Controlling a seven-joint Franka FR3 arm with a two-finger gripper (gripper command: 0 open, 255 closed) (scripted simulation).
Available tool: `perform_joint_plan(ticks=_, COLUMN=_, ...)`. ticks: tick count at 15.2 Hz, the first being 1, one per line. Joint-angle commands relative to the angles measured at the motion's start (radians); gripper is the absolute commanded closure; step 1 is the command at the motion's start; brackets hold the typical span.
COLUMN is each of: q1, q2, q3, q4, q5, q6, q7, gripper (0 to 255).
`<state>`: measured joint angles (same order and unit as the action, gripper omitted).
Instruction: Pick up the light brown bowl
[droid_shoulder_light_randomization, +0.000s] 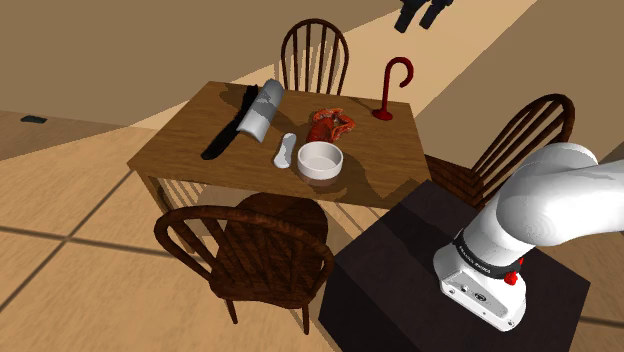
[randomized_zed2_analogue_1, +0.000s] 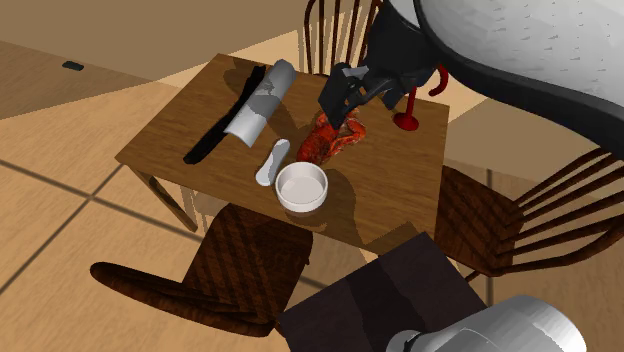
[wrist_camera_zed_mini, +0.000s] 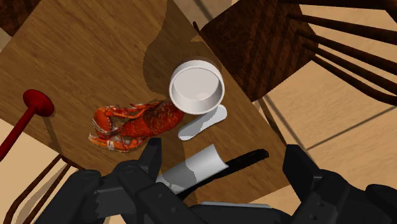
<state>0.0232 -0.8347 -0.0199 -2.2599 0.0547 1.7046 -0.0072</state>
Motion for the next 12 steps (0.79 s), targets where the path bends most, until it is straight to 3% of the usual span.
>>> perform_joint_plan(ticks=1, q1=0.0, q2=0.0, q3=0.0, q4=0.0, q5=0.0, q6=0.0, q7=0.0, gripper=0)
perform_joint_plan(ticks=12, q1=0.007, q2=0.174, q3=0.065, q4=-0.21, q5=0.012, q6=0.355, q7=0.044, gripper=0)
